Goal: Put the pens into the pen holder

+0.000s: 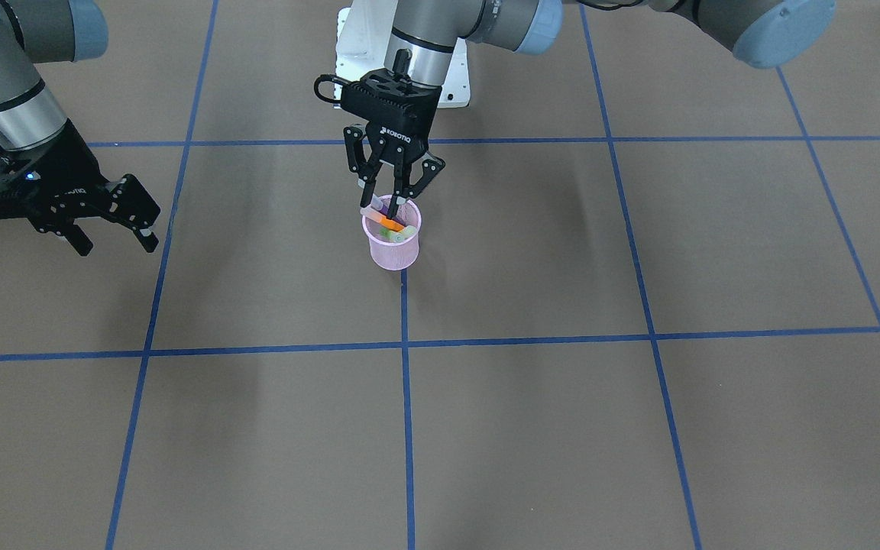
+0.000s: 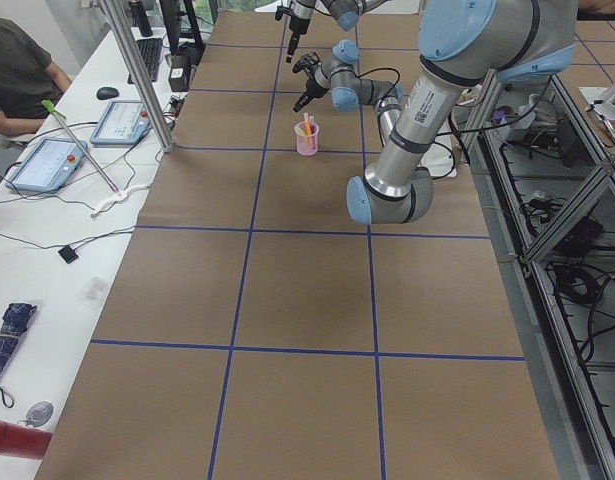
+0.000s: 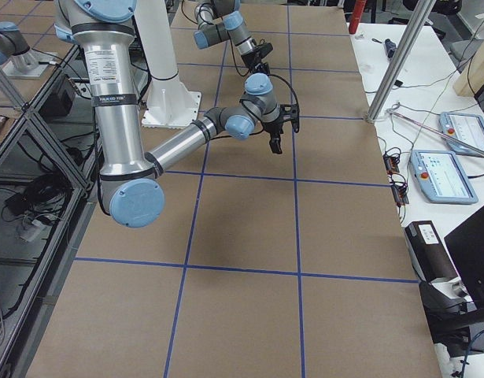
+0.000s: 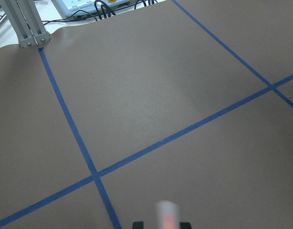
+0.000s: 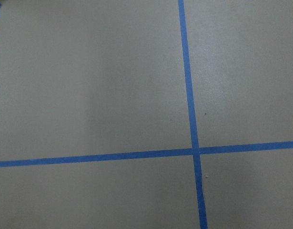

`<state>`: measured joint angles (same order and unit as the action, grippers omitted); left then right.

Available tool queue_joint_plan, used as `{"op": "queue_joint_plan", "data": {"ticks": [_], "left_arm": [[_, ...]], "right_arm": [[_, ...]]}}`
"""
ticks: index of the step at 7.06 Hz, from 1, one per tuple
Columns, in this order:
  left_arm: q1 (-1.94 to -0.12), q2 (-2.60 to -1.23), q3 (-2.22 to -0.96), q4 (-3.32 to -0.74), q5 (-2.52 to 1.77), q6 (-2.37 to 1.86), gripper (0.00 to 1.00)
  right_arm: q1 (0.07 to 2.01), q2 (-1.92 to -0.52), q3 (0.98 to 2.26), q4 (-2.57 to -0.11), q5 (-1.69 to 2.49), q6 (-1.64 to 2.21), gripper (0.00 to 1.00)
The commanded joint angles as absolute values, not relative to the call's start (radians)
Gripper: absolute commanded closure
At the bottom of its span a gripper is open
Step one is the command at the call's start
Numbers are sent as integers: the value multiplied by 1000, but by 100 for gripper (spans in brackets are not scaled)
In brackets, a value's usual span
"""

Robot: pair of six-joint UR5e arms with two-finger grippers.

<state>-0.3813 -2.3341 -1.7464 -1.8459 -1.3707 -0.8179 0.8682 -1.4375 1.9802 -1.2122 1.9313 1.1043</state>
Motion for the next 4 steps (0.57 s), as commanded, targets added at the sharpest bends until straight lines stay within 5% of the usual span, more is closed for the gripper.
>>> {"op": "queue_joint_plan", "data": {"ticks": [1,4], "left_arm": [[-387,-2332,-1772,-1884,-1371,-828,0],[-556,-2070,-1908,-1878,-1567,-813,0]], "right_arm": [[871,-1439,1980,-1213,1933,1101,0],[966,-1504,1965,-1215,1972,925,0]]}}
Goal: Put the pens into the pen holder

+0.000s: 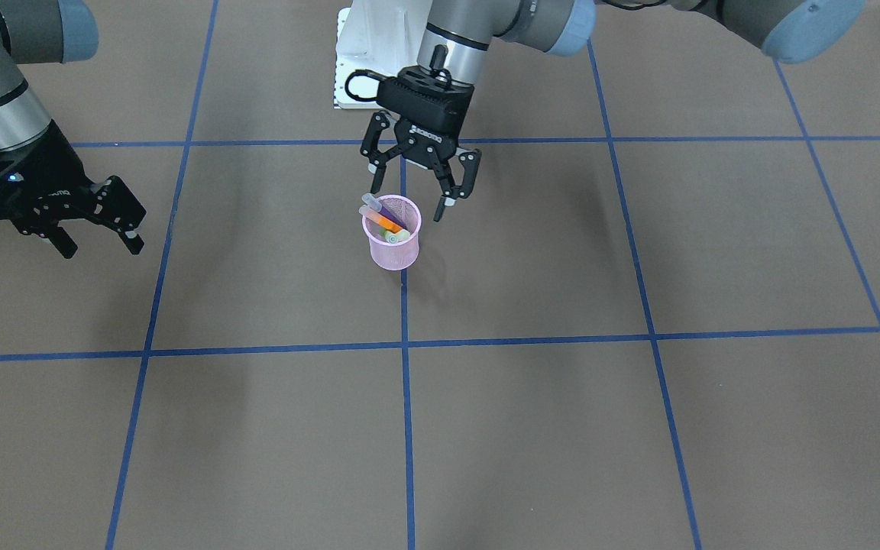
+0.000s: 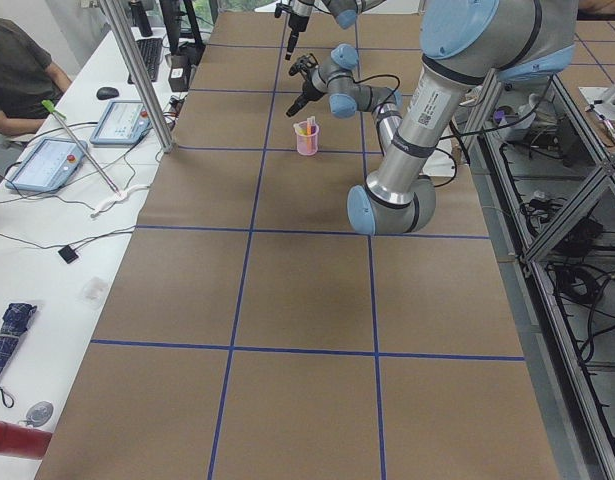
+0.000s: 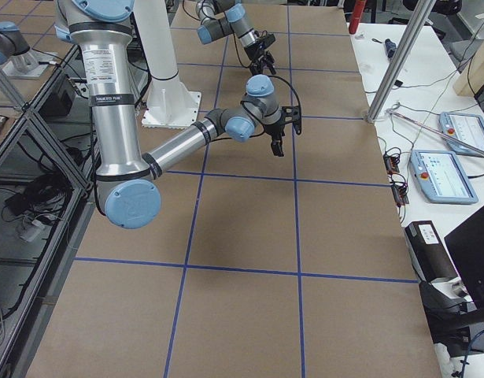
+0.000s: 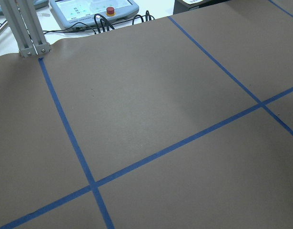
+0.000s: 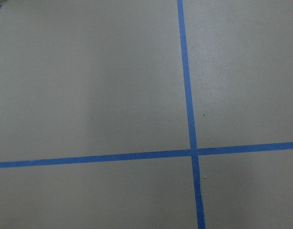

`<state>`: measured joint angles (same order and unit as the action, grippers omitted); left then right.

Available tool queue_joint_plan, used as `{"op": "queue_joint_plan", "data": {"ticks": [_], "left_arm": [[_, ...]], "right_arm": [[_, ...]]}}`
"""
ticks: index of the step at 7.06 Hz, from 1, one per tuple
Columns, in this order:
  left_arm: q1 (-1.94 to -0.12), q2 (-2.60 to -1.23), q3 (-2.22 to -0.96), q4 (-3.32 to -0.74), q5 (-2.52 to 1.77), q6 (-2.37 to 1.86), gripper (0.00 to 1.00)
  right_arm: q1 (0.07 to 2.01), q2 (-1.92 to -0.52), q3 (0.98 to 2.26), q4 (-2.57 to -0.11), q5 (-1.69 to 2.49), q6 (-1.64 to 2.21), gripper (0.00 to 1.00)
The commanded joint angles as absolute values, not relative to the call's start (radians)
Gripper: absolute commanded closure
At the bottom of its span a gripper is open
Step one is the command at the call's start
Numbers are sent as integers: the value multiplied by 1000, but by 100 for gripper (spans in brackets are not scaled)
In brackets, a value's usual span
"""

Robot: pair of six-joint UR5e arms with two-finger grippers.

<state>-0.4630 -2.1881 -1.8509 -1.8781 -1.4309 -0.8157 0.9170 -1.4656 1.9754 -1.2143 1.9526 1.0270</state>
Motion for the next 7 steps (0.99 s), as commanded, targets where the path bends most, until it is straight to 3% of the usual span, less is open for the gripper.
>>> {"op": "queue_joint_plan", "data": {"ticks": [1,4,6,7], "left_arm": [[-686,-1946,-1942,-1887,-1751,-819,0],[-987,-1710,-1956,-1881,-2141,-804,0],[-1139,-1581,-1941,-1861,-2141,-388,0],[-1213,-1572,-1927,-1729,-2148,-236,0]], "right_arm": [[1048,-1541,1930,-1215,2020,790,0],[1387,-1551,1679,-1216,2291,289,0],[1521,-1507,1490,-1221,2405,74,0],[1540,-1503,1445,-1224,2411,20,0]]}}
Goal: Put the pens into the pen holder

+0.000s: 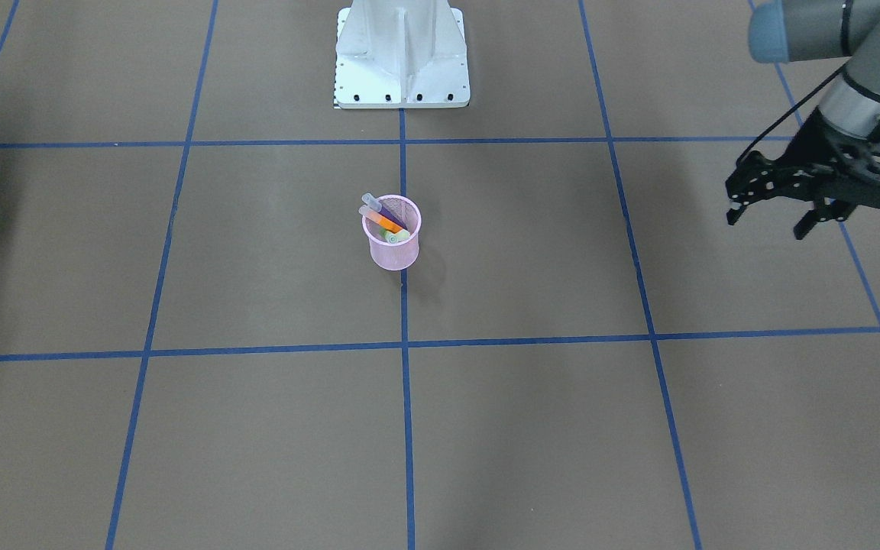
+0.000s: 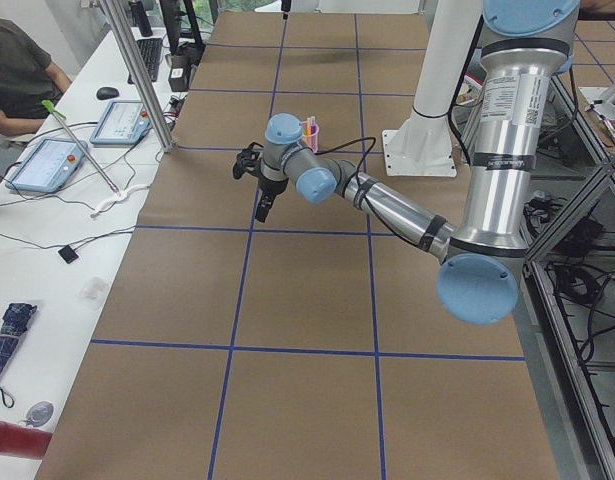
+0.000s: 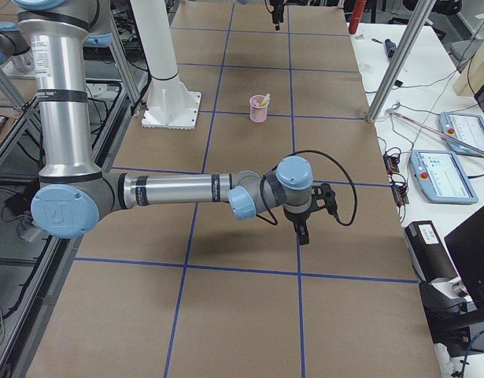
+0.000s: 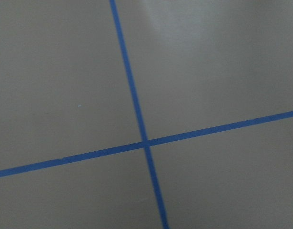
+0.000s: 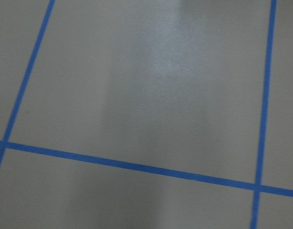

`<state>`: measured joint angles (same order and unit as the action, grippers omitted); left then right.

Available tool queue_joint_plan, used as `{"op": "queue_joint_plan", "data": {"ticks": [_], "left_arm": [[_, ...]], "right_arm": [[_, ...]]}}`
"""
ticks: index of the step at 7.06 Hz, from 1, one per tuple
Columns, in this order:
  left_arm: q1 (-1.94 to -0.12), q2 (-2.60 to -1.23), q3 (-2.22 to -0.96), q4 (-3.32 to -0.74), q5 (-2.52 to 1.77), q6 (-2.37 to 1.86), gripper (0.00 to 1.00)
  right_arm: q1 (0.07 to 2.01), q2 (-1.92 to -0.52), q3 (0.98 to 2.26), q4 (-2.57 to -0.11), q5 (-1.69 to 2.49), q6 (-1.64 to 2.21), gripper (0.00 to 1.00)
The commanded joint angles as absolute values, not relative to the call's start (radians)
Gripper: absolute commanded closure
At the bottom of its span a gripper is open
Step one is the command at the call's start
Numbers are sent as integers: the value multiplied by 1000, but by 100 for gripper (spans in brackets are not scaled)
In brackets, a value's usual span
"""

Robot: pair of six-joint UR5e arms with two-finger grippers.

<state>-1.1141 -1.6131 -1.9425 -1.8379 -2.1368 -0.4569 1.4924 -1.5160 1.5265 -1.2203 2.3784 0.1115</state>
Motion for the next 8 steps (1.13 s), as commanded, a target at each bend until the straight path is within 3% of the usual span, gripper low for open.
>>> {"op": "queue_joint_plan", "data": {"ticks": [1,4,8], "left_arm": [[-1289,-1588,-1925,-1534,-2208,-209,0],[-1365,-1545,-1894,-1450,-2363,-192,0],[-1365,-1535,-1868,-1451,-2375,-198,0]], "right_arm": [[1542,-1505,1431,-1232,2416,8,0],[1523,-1425,1447,-1450,2432,6,0],[1523,-1497,1495,-1443,2424,8,0]]}}
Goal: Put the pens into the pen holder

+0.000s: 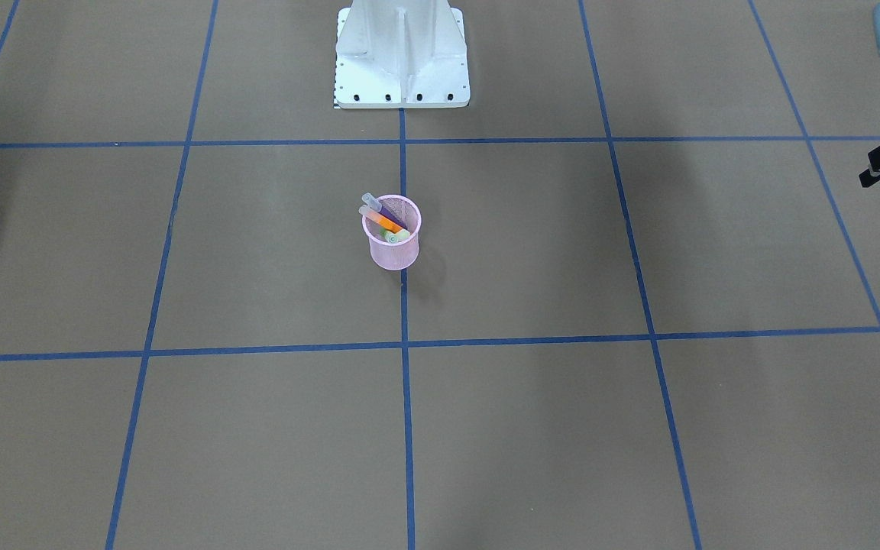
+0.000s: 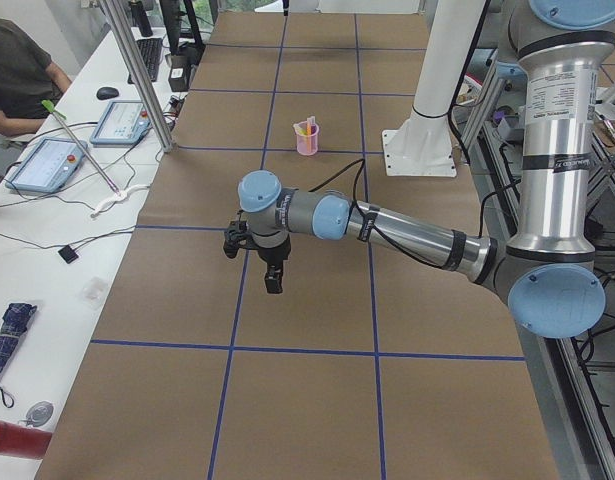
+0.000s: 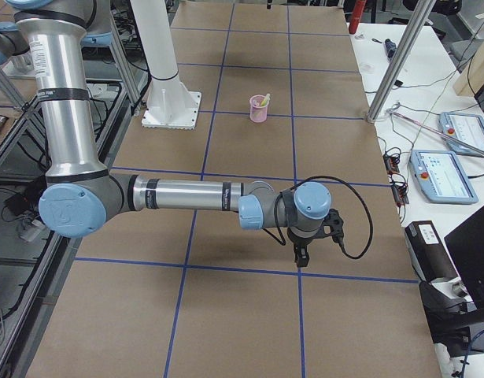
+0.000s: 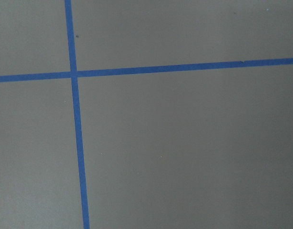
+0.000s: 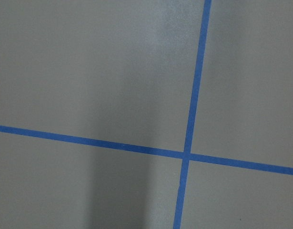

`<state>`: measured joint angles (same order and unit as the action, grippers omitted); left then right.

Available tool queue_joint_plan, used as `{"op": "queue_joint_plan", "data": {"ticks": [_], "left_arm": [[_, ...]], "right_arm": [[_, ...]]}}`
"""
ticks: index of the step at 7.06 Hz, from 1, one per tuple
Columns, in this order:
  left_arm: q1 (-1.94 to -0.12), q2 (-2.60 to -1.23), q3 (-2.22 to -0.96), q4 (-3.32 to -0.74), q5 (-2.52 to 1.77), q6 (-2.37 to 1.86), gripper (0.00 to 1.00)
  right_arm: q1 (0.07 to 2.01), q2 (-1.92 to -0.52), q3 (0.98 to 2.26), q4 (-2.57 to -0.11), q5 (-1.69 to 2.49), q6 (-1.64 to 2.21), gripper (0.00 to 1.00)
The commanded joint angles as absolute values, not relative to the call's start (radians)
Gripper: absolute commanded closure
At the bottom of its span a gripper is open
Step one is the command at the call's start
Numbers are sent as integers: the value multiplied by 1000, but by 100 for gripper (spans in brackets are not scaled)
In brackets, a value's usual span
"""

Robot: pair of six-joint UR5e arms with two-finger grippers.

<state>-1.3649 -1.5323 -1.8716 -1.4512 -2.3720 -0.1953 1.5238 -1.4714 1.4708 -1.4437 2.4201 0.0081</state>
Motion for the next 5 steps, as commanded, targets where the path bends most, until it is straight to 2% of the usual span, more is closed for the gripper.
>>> {"op": "queue_joint_plan", "data": {"ticks": [1,2,3,5], "left_arm": [[-1365,-1537,-1858,-1453,-2375,-198,0],[-1367,-1525,-1902,-1462,-2365,-195,0],[-1367,-1459,-1888,-1468,-2367,-189,0],[-1380,-1454,-1868,-1505,-2373,-190,0]], "right_arm": [[1523,-1511,1505,-1443,2418,8,0],[1523,-1508,1506,-1442,2416,15,0],[1523,-1496,1526,-1445,2411,18,0],[1516,-1500,1560,-1450,2361,18,0]]}}
